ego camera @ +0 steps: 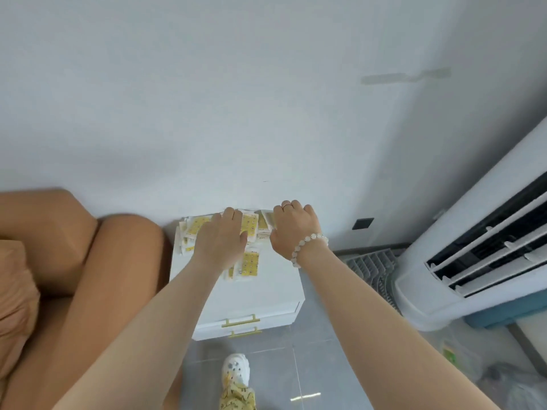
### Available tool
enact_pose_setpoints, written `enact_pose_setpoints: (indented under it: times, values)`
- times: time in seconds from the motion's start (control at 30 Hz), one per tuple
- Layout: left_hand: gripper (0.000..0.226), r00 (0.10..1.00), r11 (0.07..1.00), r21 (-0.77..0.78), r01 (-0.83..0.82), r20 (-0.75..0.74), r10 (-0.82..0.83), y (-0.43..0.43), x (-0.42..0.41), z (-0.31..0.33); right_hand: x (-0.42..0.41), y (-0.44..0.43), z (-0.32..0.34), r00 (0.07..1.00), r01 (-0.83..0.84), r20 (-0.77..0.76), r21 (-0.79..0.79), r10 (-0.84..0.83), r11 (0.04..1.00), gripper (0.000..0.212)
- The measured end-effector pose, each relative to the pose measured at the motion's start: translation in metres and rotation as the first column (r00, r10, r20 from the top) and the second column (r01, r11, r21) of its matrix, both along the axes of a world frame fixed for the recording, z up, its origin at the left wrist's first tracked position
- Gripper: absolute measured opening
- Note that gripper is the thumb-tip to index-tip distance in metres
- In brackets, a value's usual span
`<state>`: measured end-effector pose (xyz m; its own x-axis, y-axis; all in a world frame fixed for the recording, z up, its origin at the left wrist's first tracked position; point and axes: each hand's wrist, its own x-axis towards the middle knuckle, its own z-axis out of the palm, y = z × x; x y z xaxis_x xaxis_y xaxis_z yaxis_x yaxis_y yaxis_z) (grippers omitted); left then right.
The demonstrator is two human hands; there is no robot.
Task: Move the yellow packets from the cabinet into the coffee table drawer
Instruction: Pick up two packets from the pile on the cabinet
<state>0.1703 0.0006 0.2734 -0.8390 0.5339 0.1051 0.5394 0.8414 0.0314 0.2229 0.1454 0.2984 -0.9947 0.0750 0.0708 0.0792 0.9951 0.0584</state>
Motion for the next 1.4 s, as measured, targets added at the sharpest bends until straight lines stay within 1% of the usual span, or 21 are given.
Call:
enact_pose_setpoints:
  times: [0.07,0.13,0.27,0.37,0.4,0.5,0.57,0.63,0.8,0.9,0.93,0.97,1.03,1.13,1.2,1.27,1.33,1.4]
  values:
    - [0.036,0.999,0.998,-0.051,-0.044,0.018,0.045,-0.015,-0.024,-0.009,-0.023,-0.004,-0.006,1.0,-0.015,-0.005,-0.006,0.015,1.0,0.026]
    - [0.037,0.998,0.994,-0.091,-0.058,0.032,0.061,-0.024,-0.046,-0.016,-0.044,-0.003,-0.015,0.999,-0.006,0.036,-0.004,0.006,1.0,0.026]
    - [0.034,0.999,0.989,-0.147,-0.024,0.045,0.03,-0.026,-0.092,-0.03,-0.088,-0.001,-0.033,0.994,0.041,0.098,-0.011,-0.04,0.999,0.026]
    - [0.03,0.994,0.988,-0.155,0.004,0.108,0.013,-0.034,-0.128,-0.044,-0.121,-0.013,-0.05,0.99,0.035,0.14,-0.014,-0.033,0.999,0.024]
    - [0.03,0.995,0.985,-0.171,-0.001,0.094,0.017,-0.038,-0.14,-0.049,-0.132,-0.016,-0.056,0.987,0.038,0.156,-0.018,-0.035,0.999,0.025]
    - [0.034,0.989,0.977,-0.211,-0.029,0.134,0.058,-0.047,-0.174,-0.078,-0.152,-0.018,-0.078,0.977,0.064,0.206,-0.026,-0.057,0.998,0.033]
    - [0.038,0.986,0.983,-0.178,-0.044,0.148,0.071,-0.048,-0.19,-0.099,-0.156,-0.015,-0.094,0.962,0.099,0.257,-0.026,-0.089,0.995,0.037]
    - [0.038,0.982,0.985,-0.169,-0.033,0.176,0.063,-0.047,-0.199,-0.121,-0.155,-0.009,-0.113,0.938,0.136,0.323,-0.004,-0.128,0.991,0.034]
    - [0.038,0.945,0.981,-0.196,-0.01,0.319,0.073,-0.047,-0.201,-0.169,-0.144,-0.004,-0.161,0.859,0.187,0.484,0.005,-0.166,0.982,0.031]
    - [0.034,0.93,0.988,-0.156,0.006,0.363,0.052,-0.047,-0.205,-0.196,-0.15,-0.002,-0.19,0.822,0.226,0.538,-0.008,-0.187,0.974,0.033]
    - [0.032,0.934,0.987,-0.16,0.006,0.353,0.052,-0.048,-0.207,-0.204,-0.153,-0.002,-0.201,0.815,0.24,0.546,-0.015,-0.193,0.971,0.034]
    - [0.031,0.933,0.987,-0.163,-0.004,0.355,0.063,-0.048,-0.209,-0.214,-0.158,-0.002,-0.212,0.808,0.254,0.555,-0.025,-0.198,0.967,0.034]
    - [0.033,0.909,0.988,-0.135,-0.076,0.397,0.124,-0.049,-0.211,-0.234,-0.163,-0.005,-0.234,0.788,0.279,0.583,-0.053,-0.197,0.959,0.035]
    - [0.038,0.865,0.97,-0.09,-0.225,0.439,0.242,-0.047,-0.208,-0.264,-0.164,-0.01,-0.268,0.757,0.34,0.621,-0.105,-0.205,0.935,0.036]
    - [0.037,0.805,0.934,-0.05,-0.354,0.493,0.331,-0.041,-0.201,-0.282,-0.162,-0.012,-0.288,0.722,0.44,0.646,-0.153,-0.247,0.885,0.037]
    - [0.039,0.713,0.875,-0.003,-0.484,0.578,0.396,-0.03,-0.188,-0.302,-0.159,-0.011,-0.307,0.669,0.565,0.678,-0.197,-0.304,0.802,0.039]
    - [0.04,0.581,0.778,0.045,-0.627,0.692,0.429,-0.014,-0.175,-0.319,-0.156,-0.009,-0.325,0.605,0.69,0.707,-0.234,-0.368,0.685,0.04]
    - [0.044,0.455,0.686,0.025,-0.727,0.766,0.454,0.002,-0.162,-0.334,-0.152,-0.007,-0.341,0.534,0.788,0.741,-0.262,-0.407,0.556,0.04]
